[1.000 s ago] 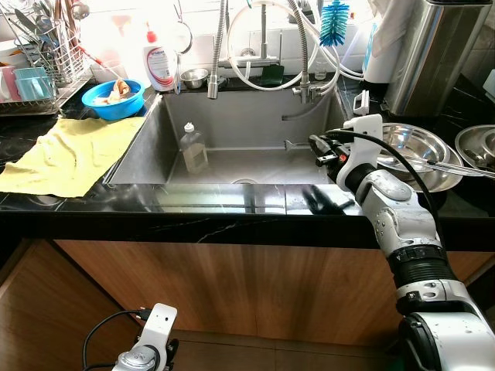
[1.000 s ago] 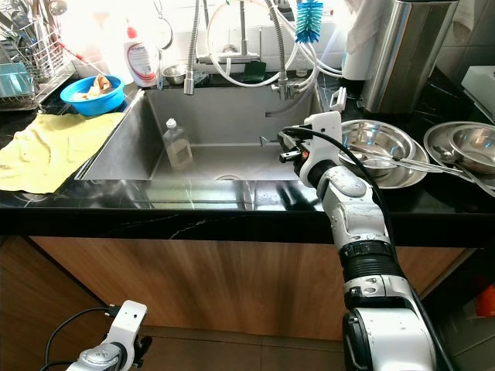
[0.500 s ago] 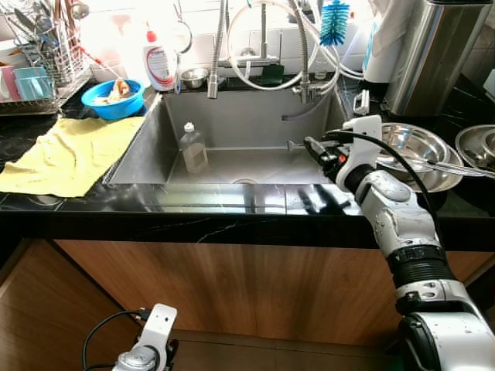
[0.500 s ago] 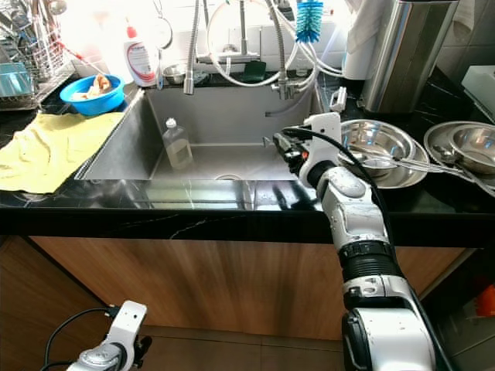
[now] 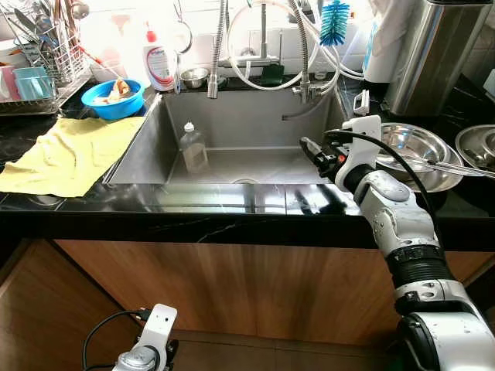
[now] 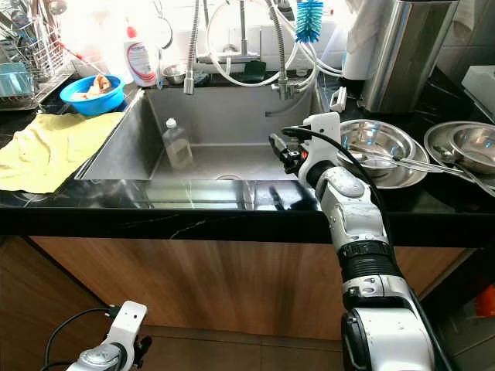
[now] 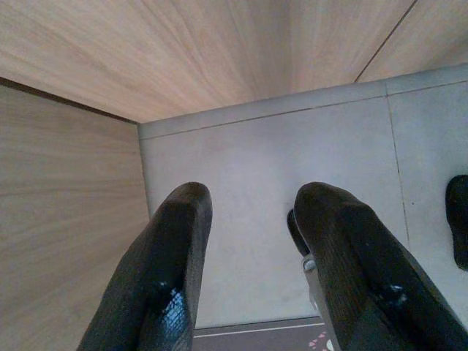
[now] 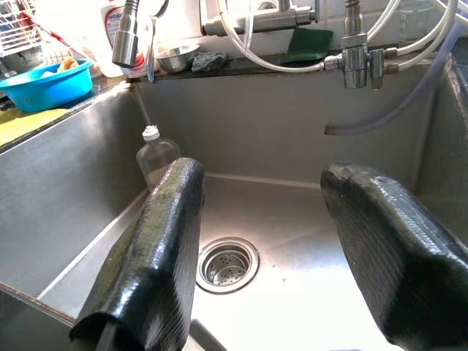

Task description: Kitchen organization

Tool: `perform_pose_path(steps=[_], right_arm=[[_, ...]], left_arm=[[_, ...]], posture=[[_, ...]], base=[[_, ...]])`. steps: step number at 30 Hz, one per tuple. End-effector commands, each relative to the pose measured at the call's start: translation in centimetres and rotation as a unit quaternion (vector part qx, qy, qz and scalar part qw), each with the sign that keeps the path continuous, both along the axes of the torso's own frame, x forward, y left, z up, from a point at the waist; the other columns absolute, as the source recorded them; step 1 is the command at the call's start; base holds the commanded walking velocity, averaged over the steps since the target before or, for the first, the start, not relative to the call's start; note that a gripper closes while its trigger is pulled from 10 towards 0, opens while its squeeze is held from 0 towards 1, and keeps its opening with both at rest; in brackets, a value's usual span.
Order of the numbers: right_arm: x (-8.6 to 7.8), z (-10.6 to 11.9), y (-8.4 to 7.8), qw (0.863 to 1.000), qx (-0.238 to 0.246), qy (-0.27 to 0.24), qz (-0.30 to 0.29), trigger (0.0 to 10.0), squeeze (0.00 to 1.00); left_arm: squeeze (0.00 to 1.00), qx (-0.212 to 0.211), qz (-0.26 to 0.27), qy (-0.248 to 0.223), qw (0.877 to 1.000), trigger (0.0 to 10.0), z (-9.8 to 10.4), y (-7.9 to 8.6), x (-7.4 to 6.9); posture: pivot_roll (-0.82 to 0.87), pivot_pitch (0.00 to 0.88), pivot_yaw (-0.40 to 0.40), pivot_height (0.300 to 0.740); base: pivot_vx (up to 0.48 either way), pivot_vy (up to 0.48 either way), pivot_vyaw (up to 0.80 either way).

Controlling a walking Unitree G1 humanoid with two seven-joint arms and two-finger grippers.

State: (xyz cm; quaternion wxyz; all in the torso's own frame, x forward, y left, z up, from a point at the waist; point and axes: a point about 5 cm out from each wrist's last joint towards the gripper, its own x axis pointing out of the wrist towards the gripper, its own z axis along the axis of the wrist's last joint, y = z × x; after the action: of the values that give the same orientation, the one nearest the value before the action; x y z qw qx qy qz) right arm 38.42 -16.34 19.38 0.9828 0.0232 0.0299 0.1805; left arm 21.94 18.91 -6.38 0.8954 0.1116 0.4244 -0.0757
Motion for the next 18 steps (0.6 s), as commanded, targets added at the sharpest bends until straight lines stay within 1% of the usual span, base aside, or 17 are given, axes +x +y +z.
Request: perform_pose_path(steps=[1,2,3,4,5,7,8,9,11,12,14,15,16,18], right_arm=[[0.3,0.9,0.2,1.000,0.001,-0.013,-0.001,10.0,0.00],[0.3,0.9,0.2,1.000,0.001,-0.016,-0.004,10.0,0.00],[0.2,1.4,0.0,0.999,-0.008,-0.033,-0.017,10.0,0.00],[0.2,1.4,0.0,0.999,-0.008,-0.033,-0.017,10.0,0.00],[0.2,2.1,-0.2,0.997,-0.036,-0.062,-0.034,10.0,0.00],[-0.1,2.8,-0.3,0.994,-0.042,-0.090,-0.045,10.0,0.00],[-0.4,3.4,-0.3,0.991,-0.047,-0.113,-0.054,10.0,0.00],[-0.5,3.6,-0.3,0.990,-0.053,-0.121,-0.058,10.0,0.00],[-1.2,4.1,-0.5,0.982,-0.090,-0.150,-0.075,10.0,0.00],[-1.7,4.3,-0.6,0.978,-0.097,-0.163,-0.086,10.0,0.00],[-2.9,4.6,-1.1,0.974,-0.078,-0.182,-0.111,10.0,0.00],[-3.6,4.7,-1.8,0.968,-0.077,-0.195,-0.138,10.0,0.00],[-3.6,4.7,-1.8,0.968,-0.077,-0.195,-0.138,10.0,0.00],[-4.5,4.6,-2.7,0.960,-0.074,-0.204,-0.174,10.0,0.00]], left_arm=[[0.00,0.017,-0.006,0.010,1.000,10.0,-0.2,0.8,-0.5],[0.00,0.017,-0.006,0.010,1.000,10.0,-0.2,0.8,-0.5],[0.00,0.017,-0.006,0.010,1.000,10.0,-0.2,0.8,-0.5],[0.00,0.017,-0.006,0.010,1.000,10.0,-0.2,0.8,-0.5],[0.00,0.018,-0.006,0.009,1.000,10.0,-0.2,0.8,-0.5],[0.00,0.019,-0.006,0.009,1.000,10.0,-0.2,0.8,-0.5],[0.00,0.020,-0.006,0.009,1.000,10.0,-0.2,0.8,-0.5],[0.00,0.020,-0.006,0.009,1.000,10.0,-0.2,0.9,-0.5],[0.00,0.021,-0.006,0.009,1.000,10.0,-0.2,0.9,-0.5],[0.00,0.021,-0.007,0.009,1.000,10.0,-0.2,0.9,-0.5],[0.00,0.021,-0.007,0.009,1.000,10.0,-0.2,0.8,-0.5],[0.00,0.021,-0.008,0.009,1.000,10.0,-0.2,0.8,-0.5],[0.00,0.021,-0.008,0.009,1.000,10.0,-0.2,0.8,-0.5],[0.00,0.022,-0.009,0.009,1.000,10.0,-0.2,0.8,-0.5]], posture=[[-0.13,0.000,0.089,0.740],[-0.13,0.000,0.089,0.740],[-0.13,0.000,0.090,0.740],[-0.13,0.000,0.090,0.740],[-0.13,0.000,0.091,0.740],[-0.13,0.000,0.091,0.740],[-0.13,0.000,0.091,0.740],[-0.13,0.000,0.091,0.740],[-0.14,0.000,0.094,0.740],[-0.14,0.000,0.094,0.740],[-0.14,0.000,0.093,0.740],[-0.14,0.000,0.094,0.740],[-0.14,0.000,0.094,0.740],[-0.15,0.000,0.094,0.740]], base=[[0.000,0.000,0.00],[0.000,0.000,0.00],[0.000,0.000,0.00],[0.000,0.000,0.00],[0.000,0.000,0.00],[0.000,0.000,0.00],[0.000,0.000,0.00],[0.000,0.000,0.00],[0.000,0.000,0.00],[0.000,0.000,0.00],[0.000,0.000,0.00],[0.000,0.000,0.00],[0.000,0.000,0.00],[0.000,0.000,0.00]])
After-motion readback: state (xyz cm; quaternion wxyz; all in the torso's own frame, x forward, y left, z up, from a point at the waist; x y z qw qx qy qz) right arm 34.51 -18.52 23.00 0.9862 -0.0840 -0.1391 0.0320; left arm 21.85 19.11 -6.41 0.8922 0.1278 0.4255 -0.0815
